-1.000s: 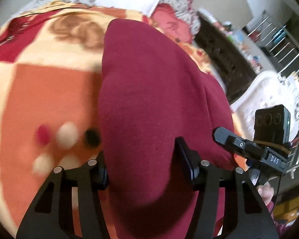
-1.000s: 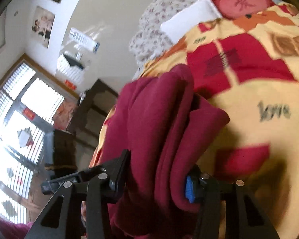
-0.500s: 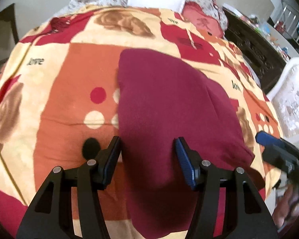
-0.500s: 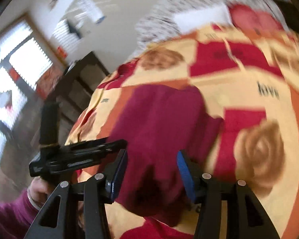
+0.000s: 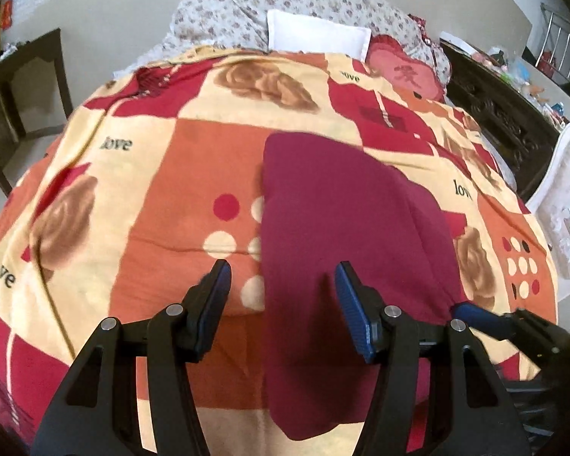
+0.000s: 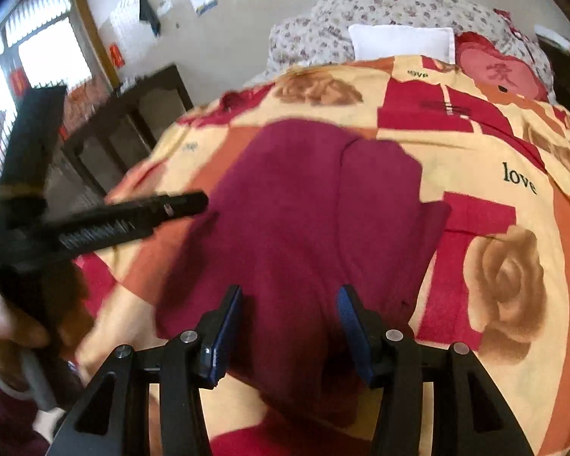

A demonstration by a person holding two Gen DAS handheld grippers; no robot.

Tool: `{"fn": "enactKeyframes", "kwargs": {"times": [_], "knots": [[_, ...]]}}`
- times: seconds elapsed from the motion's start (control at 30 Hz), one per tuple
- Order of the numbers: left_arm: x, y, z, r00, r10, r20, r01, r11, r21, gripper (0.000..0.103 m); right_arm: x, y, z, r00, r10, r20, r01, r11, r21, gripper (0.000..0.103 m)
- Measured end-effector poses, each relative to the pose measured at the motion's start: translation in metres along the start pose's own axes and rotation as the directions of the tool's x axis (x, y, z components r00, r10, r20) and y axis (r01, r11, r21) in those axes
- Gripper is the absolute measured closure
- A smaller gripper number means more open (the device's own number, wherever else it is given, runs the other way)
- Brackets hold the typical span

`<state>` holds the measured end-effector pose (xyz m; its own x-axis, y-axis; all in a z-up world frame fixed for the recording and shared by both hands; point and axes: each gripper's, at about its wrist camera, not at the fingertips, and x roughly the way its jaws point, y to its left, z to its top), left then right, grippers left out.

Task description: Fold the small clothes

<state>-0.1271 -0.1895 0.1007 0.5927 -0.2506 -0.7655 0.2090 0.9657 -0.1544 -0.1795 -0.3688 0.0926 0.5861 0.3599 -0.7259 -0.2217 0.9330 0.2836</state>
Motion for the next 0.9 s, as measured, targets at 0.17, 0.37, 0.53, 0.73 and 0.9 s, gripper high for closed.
{"fn": "enactKeyframes", "kwargs": {"times": [0.17, 0.37, 0.53, 0.73, 0.9], "knots": [[-0.009, -0.002, 0.000, 1.000, 0.011, 0.018, -0.011, 1.000, -0.003, 0.046, -0.010, 0.001, 0.012, 0.998, -0.062, 0.015, 0.061, 0.997, 0.041, 0.051], [-0.016, -0.005, -0.004, 0.999, 0.025, 0.028, -0.026, 0.999, 0.023, 0.046, -0.013, 0.002, 0.016, 0.995, -0.097, 0.007, 0.096, 0.993, 0.068, 0.050], [-0.024, -0.006, -0.006, 0.998, 0.041, 0.052, -0.043, 0.998, 0.041, 0.046, -0.012, -0.003, 0.018, 0.992, -0.123, -0.002, 0.122, 0.986, 0.114, 0.050], [-0.024, -0.007, -0.007, 0.998, 0.043, 0.053, -0.045, 0.998, 0.043, 0.046, -0.011, -0.005, 0.018, 0.991, -0.132, -0.008, 0.132, 0.983, 0.125, 0.050], [-0.022, -0.008, -0.008, 0.998, 0.046, 0.047, -0.048, 0.998, 0.050, 0.046, -0.010, -0.005, 0.020, 0.991, -0.136, -0.003, 0.135, 0.983, 0.127, 0.049]]}}
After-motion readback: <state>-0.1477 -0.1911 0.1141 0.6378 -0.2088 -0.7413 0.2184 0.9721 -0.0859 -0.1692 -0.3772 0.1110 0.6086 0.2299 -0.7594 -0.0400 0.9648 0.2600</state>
